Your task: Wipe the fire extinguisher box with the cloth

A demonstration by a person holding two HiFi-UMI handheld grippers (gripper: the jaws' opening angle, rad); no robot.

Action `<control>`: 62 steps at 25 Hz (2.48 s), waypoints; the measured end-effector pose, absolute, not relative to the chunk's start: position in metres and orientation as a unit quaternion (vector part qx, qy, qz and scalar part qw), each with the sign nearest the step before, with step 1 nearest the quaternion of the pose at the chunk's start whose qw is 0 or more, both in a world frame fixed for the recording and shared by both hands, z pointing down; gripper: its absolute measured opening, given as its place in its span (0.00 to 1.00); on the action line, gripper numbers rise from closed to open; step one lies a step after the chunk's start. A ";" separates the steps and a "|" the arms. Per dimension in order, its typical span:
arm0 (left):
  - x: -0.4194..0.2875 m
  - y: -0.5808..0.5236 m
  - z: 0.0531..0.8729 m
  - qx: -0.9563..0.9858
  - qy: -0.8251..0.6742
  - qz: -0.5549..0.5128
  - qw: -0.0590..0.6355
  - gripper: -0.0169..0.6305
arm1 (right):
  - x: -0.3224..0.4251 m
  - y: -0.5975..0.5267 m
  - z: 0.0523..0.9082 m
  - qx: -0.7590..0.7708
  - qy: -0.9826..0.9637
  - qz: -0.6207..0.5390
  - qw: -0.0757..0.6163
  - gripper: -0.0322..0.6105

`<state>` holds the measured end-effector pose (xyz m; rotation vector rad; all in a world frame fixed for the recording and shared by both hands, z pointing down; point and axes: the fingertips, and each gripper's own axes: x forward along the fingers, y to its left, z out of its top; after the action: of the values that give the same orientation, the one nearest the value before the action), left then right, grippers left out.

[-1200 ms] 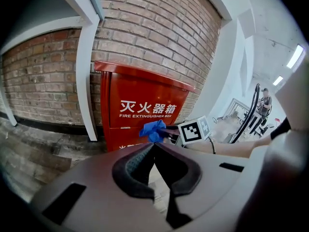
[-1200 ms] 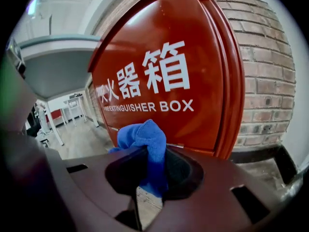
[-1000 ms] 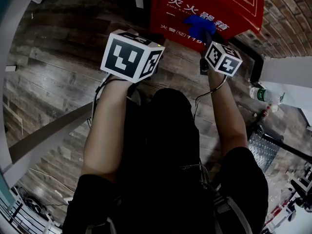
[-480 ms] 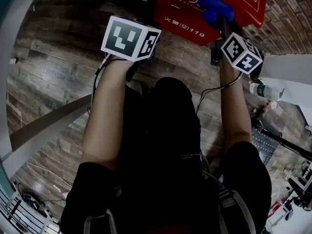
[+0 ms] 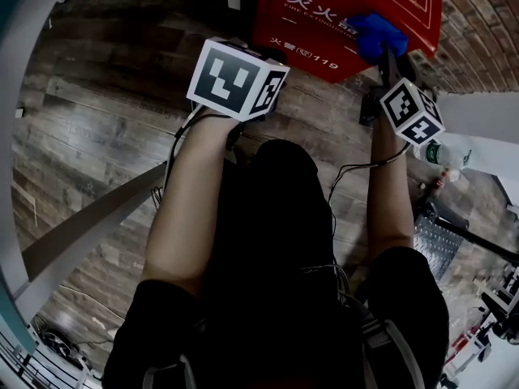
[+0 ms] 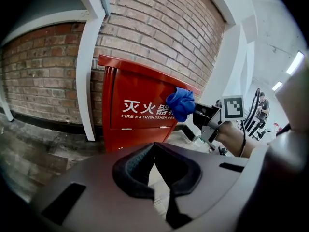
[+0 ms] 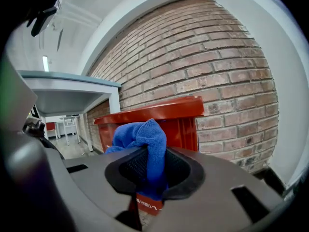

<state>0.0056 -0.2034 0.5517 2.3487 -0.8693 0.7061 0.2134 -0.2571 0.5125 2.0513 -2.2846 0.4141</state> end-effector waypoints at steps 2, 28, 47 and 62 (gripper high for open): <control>0.014 -0.202 0.551 0.874 -0.314 0.263 0.263 0.04 | 0.221 -0.255 0.521 0.669 -0.730 0.137 0.023 0.19; 0.019 -0.190 0.558 0.871 -0.303 0.277 0.269 0.04 | 0.244 -0.263 0.667 0.683 -0.695 0.111 0.196 0.19; 0.011 -0.170 0.566 0.865 -0.300 0.314 0.252 0.04 | 0.243 -0.267 0.781 0.675 -0.677 0.198 0.217 0.19; 0.019 -0.151 0.567 0.869 -0.277 0.331 0.244 0.04 | 0.264 -0.256 0.877 0.670 -0.605 0.371 0.218 0.19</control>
<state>0.0194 -0.1510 0.5668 2.3727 -0.7560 0.9032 0.2638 -0.2561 0.8773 1.8557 -1.6743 1.0274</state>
